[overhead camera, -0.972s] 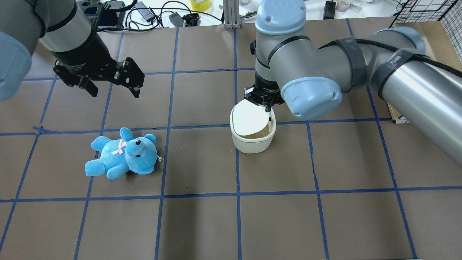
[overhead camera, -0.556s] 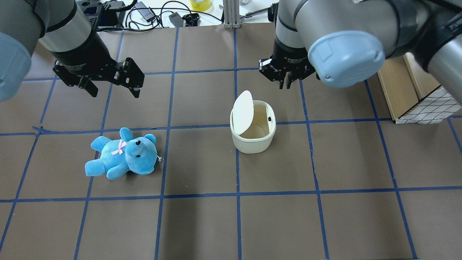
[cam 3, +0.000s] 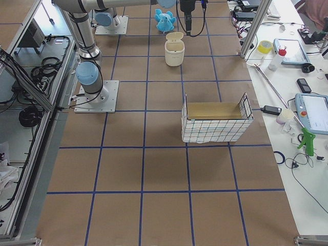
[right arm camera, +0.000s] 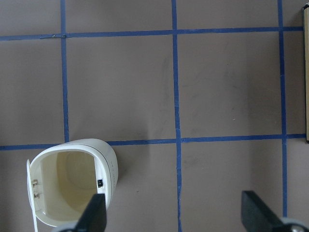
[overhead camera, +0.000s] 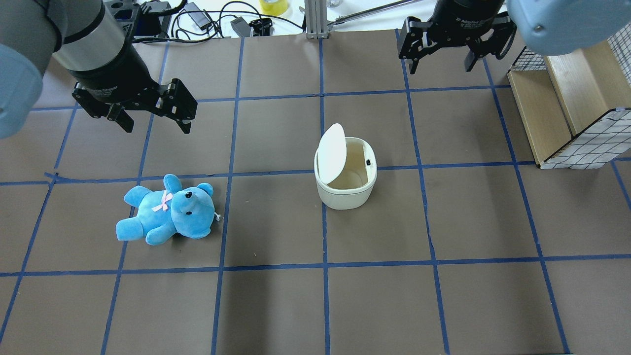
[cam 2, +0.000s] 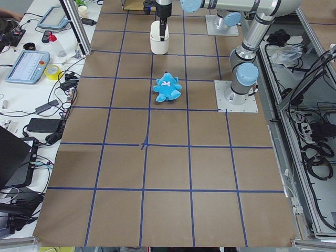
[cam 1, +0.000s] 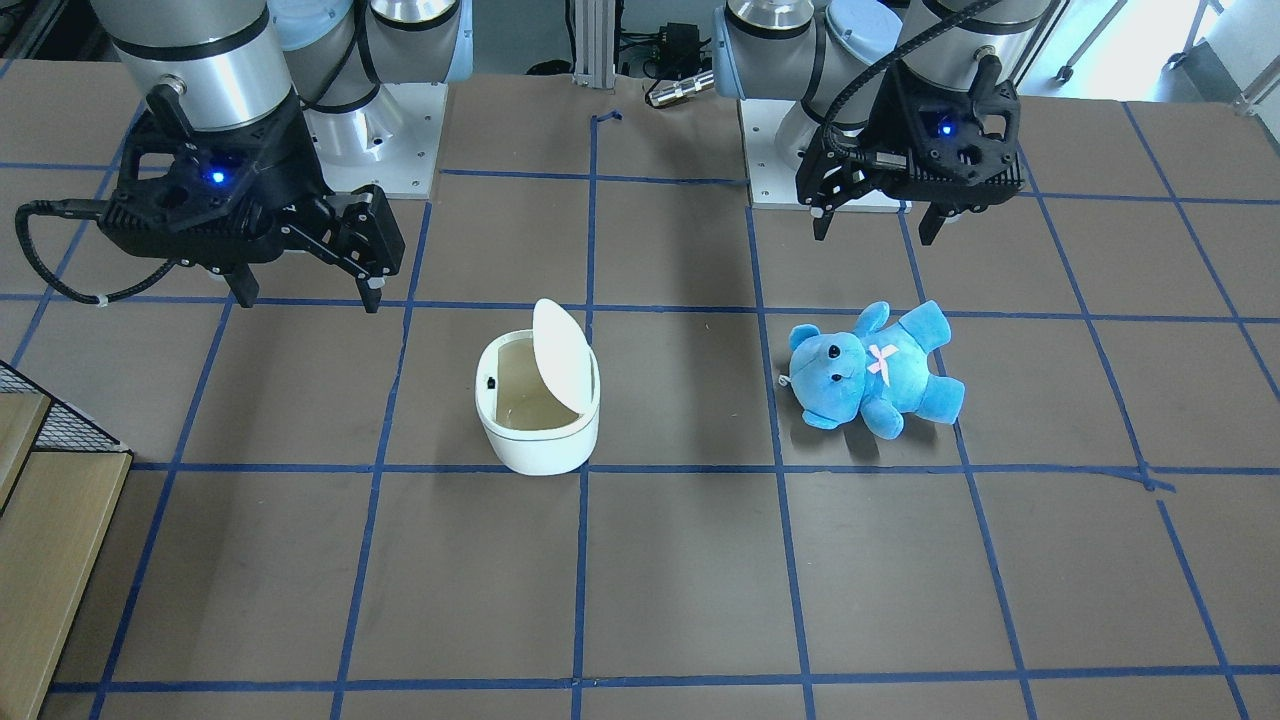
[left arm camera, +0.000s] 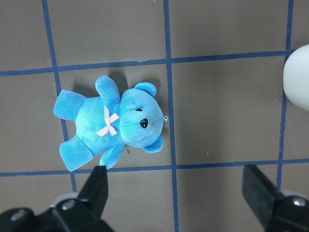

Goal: Open trash can with right arm

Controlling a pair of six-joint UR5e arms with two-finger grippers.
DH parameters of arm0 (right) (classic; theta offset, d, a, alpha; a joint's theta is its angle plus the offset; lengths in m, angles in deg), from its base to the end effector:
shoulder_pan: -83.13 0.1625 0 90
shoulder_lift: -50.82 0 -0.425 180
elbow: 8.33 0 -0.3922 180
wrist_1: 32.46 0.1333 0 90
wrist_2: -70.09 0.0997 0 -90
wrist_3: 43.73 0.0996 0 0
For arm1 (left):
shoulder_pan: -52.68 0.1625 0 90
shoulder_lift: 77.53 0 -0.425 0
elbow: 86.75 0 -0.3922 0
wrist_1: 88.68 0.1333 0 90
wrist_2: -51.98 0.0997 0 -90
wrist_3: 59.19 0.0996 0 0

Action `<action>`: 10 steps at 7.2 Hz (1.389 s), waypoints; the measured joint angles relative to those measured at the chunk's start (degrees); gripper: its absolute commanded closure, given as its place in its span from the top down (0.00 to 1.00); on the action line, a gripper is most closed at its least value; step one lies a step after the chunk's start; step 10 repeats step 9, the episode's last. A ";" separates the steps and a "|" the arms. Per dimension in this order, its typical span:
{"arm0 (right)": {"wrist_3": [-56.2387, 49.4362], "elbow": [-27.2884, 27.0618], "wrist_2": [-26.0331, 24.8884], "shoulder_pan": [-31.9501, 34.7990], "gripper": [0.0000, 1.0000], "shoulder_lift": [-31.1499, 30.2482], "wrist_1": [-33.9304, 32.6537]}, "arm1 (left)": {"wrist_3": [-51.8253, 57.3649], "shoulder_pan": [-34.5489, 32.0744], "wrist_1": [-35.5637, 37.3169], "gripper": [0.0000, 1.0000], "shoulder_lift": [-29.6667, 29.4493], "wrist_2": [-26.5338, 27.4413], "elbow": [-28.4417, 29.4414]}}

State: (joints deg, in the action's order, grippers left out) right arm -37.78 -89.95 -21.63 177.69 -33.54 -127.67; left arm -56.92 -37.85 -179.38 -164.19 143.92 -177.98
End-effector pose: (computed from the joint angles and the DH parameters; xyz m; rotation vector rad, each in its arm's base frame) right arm 0.1733 -0.5339 0.5194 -0.0411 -3.1164 0.2200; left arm -0.1343 -0.4681 0.5042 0.0753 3.1062 -0.0374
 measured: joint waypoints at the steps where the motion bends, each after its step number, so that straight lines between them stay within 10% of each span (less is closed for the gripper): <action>1: -0.10 0.10 0.06 -0.17 1.00 -0.18 0.07 | 0.01 0.00 0.00 1.00 0.00 0.00 0.00; 10: -0.07 0.16 -0.52 -0.14 1.00 -1.26 0.29 | -0.01 0.00 0.00 1.00 0.00 0.00 0.00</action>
